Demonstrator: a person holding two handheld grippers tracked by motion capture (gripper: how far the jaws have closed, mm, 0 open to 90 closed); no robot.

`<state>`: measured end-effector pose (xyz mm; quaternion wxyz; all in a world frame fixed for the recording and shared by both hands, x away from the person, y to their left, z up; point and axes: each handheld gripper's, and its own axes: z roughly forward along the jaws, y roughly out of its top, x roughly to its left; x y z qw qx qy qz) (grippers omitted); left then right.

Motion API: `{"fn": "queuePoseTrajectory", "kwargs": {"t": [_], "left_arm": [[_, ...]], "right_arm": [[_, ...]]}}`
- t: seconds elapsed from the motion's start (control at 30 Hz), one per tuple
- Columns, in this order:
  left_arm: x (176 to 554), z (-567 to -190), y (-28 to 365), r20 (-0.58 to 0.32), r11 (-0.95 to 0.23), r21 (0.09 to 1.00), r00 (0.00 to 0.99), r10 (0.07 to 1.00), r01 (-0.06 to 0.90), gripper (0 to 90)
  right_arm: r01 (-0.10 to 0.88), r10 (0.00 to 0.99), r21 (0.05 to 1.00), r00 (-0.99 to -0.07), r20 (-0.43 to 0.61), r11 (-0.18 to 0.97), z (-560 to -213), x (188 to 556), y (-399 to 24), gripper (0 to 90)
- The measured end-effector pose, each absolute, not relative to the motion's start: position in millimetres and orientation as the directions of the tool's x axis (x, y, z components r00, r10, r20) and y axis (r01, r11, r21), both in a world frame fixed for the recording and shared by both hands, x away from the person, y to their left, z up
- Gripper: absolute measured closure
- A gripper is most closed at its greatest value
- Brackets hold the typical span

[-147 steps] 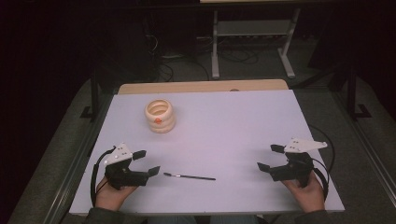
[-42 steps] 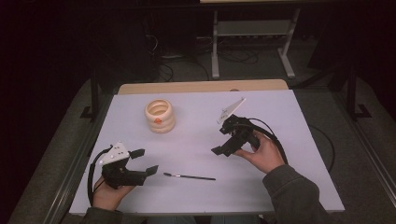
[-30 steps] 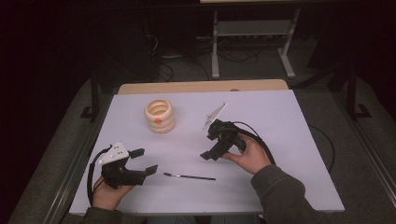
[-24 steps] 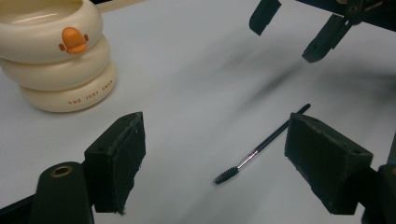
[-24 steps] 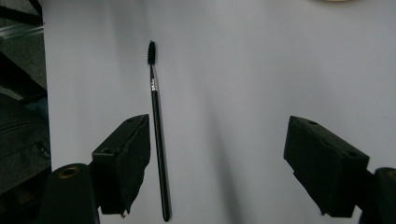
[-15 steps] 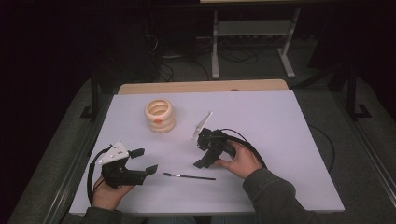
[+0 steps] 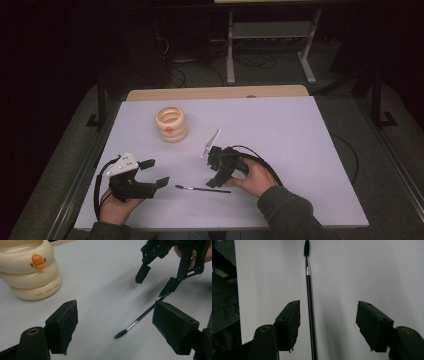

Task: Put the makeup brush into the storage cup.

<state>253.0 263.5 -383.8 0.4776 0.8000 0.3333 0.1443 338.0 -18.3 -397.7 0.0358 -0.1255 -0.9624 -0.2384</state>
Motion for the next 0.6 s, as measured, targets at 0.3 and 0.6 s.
{"fn": "queuePoseTrajectory", "kwargs": {"t": [0.3,0.6], "left_arm": [[253,-384,264,-0.083,-0.331,0.857,0.739,0.669,0.396,20.3],[254,-385,264,-0.086,-0.328,0.857,0.738,0.669,0.398,20.4]], "right_arm": [[0.254,0.215,0.426,-0.967,0.140,0.868,-407,334,-14,42.4],[0.237,0.197,0.393,-0.970,0.139,0.888,-420,330,-11,51.0]]}}
